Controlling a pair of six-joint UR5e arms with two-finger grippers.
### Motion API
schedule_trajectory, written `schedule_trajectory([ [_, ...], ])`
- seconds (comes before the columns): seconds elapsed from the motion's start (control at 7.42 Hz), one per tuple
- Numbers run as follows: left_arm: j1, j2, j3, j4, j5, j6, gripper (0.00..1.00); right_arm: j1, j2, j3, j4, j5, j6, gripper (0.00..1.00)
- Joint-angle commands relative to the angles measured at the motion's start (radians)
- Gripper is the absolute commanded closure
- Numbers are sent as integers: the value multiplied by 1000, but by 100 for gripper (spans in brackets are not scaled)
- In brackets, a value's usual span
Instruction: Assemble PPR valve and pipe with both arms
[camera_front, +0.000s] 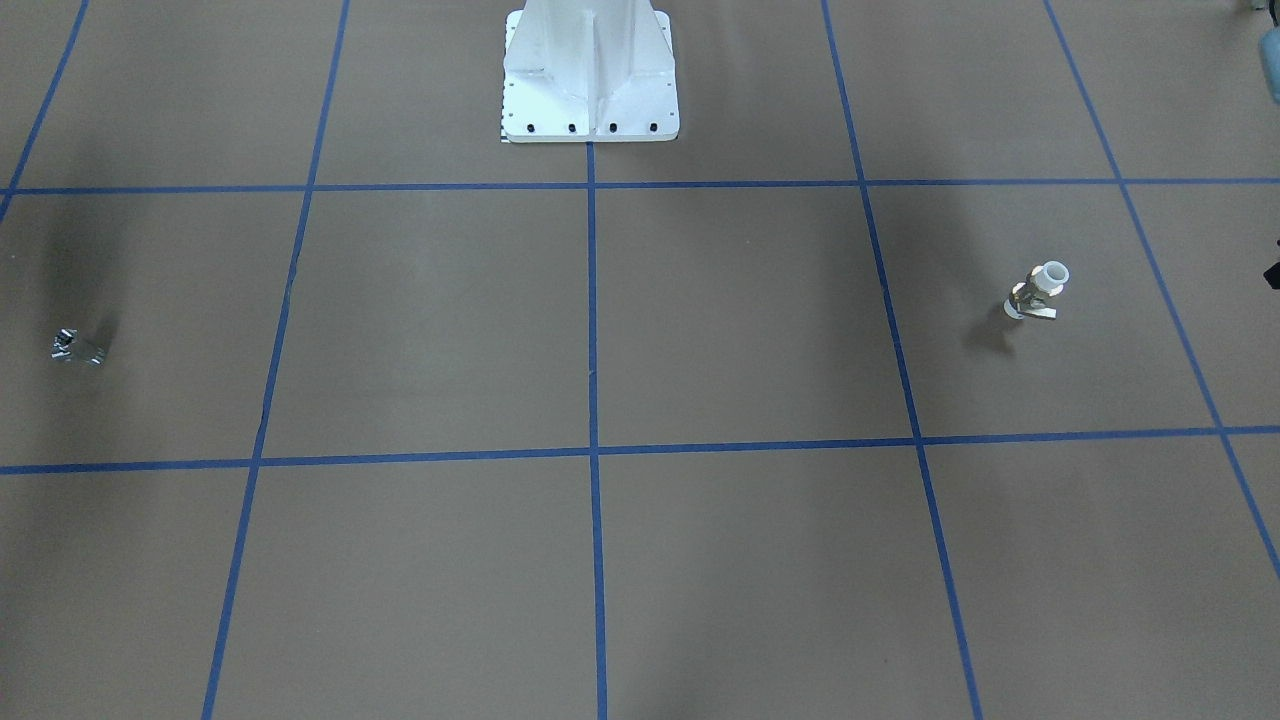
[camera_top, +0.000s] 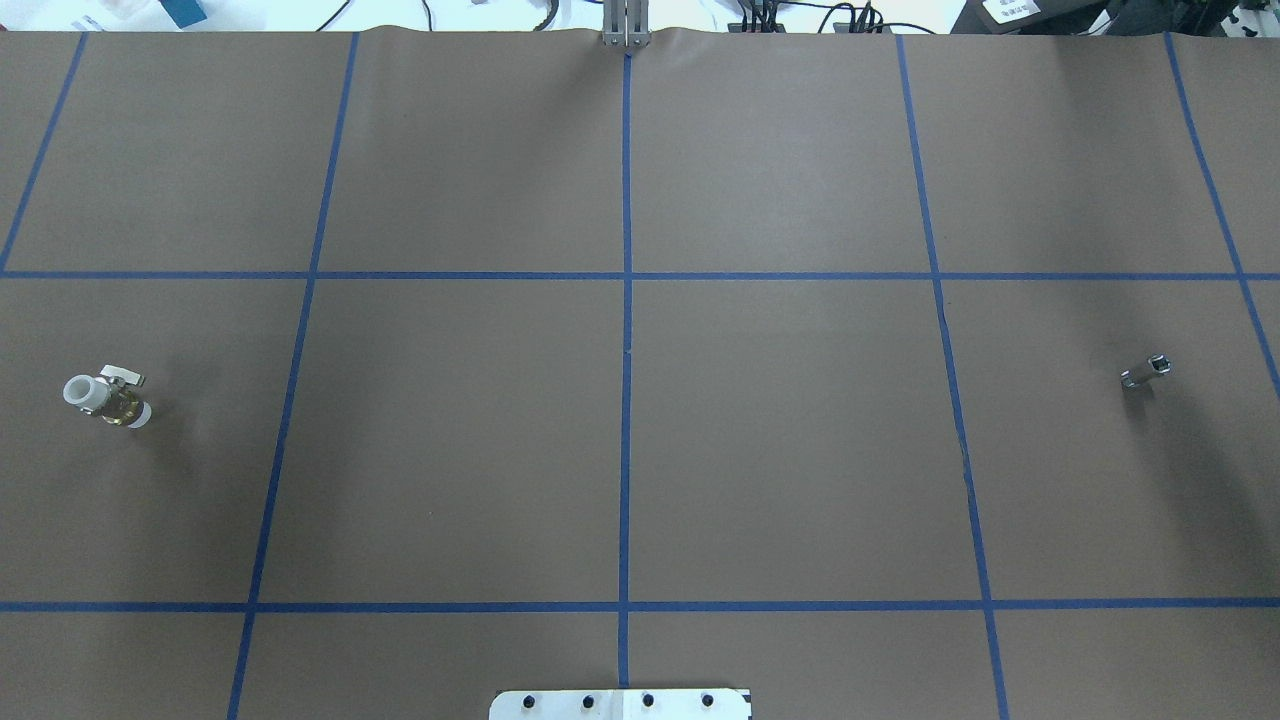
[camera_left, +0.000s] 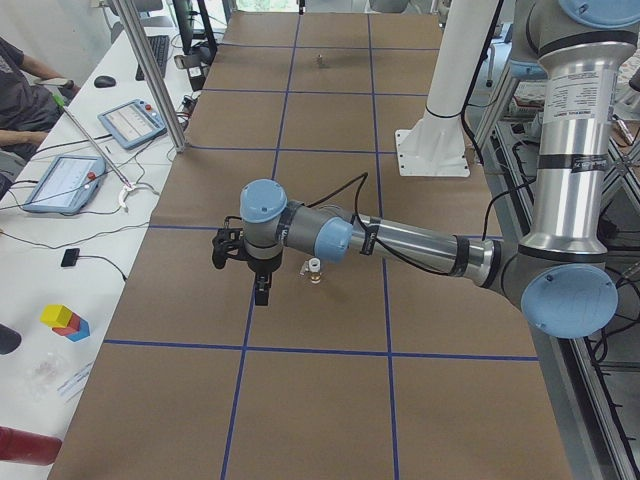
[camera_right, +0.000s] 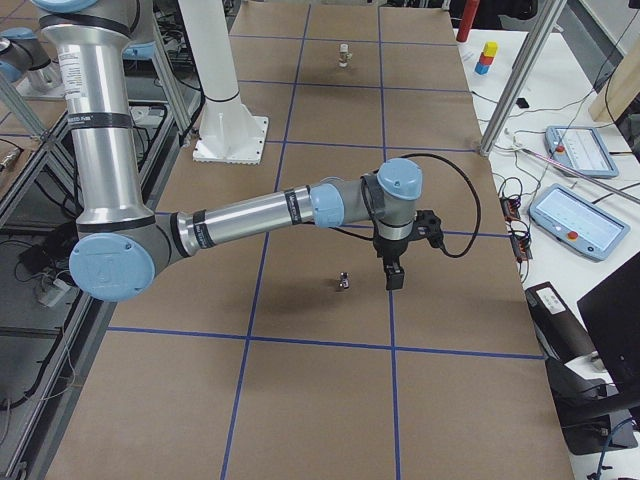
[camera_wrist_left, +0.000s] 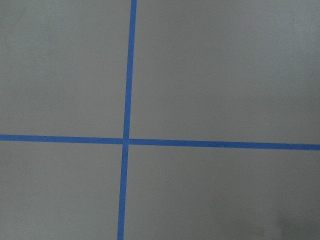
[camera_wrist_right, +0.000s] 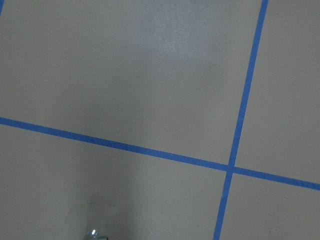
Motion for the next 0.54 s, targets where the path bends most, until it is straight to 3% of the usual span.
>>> schedule_trajectory([
  [0.0, 0, 45, -61, 7, -25, 3, 0, 3, -48, 65, -13, 0, -3, 0],
  [0.4, 4, 82, -98, -2, -25, 0, 0, 2, -54, 60, -5, 0, 0, 0],
])
